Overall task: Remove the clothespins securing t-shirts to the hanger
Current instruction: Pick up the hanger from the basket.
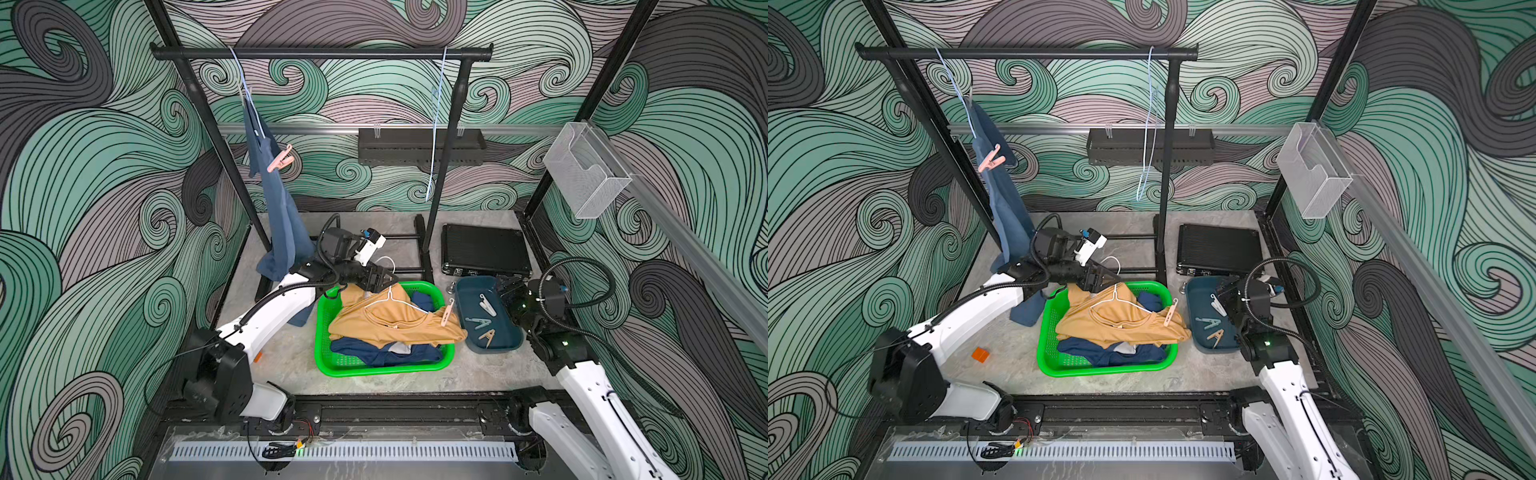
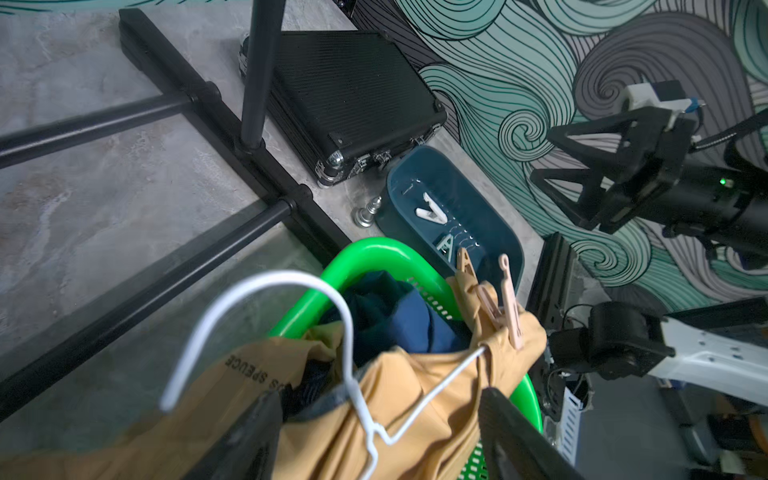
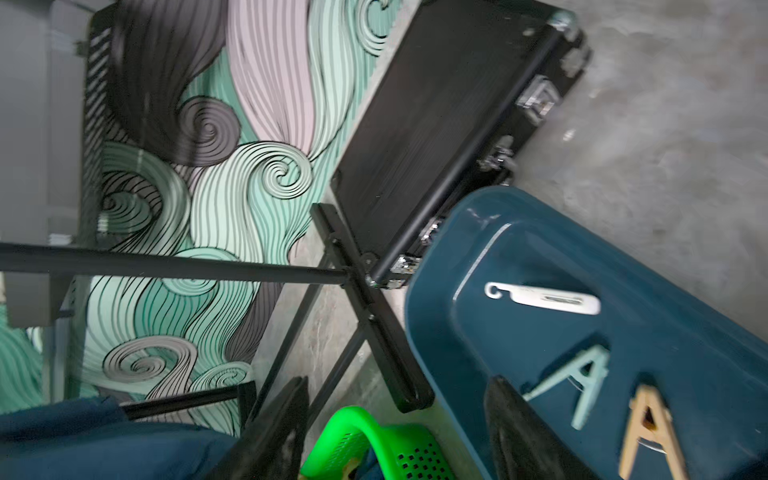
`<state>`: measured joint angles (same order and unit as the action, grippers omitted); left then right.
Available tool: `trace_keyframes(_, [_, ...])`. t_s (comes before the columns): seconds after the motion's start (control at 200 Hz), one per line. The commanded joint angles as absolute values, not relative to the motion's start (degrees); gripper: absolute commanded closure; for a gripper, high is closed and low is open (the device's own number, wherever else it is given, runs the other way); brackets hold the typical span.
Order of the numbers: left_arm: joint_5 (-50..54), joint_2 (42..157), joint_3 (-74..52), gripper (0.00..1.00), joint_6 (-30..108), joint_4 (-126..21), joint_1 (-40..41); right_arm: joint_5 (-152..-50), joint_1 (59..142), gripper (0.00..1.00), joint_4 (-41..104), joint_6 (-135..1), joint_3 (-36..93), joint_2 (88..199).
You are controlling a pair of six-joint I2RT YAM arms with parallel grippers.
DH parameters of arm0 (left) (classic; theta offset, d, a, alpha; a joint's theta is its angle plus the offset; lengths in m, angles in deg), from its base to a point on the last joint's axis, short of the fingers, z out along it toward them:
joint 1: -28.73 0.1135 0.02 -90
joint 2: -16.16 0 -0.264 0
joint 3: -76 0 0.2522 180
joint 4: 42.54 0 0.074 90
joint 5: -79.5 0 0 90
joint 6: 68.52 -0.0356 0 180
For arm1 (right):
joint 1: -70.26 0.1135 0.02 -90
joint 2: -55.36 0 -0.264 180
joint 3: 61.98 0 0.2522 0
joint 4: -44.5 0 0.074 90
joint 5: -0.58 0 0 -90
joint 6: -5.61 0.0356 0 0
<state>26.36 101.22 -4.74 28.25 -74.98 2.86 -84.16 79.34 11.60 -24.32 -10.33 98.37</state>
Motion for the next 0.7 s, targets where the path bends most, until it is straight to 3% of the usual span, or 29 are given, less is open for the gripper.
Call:
trace_keyframes(0.0, [33.15, 104.36, -9.18, 0.28, 28.78, -77.18, 3.5, -87.37, 79.3, 0.32, 15.41, -31.71, -8.11, 99.47])
trace_keyframes(0.22, [33.12, 104.46, -6.5, 0.39, 30.1, -72.38, 3.41, -89.57, 79.28, 0.33, 17.8, -31.44, -7.58, 101.6])
trace_keyframes(0.435, [31.21, 99.4, 1.01, 0.39, 29.33, -65.62, 2.28, -91.08, 79.3, 0.34, 19.73, -30.13, -7.48, 103.18])
trace_keyframes(0.695, [30.65, 100.71, 1.51, 0.45, 31.16, -63.55, 1.14, -91.93, 79.29, 0.34, 19.95, -30.46, -6.63, 103.3])
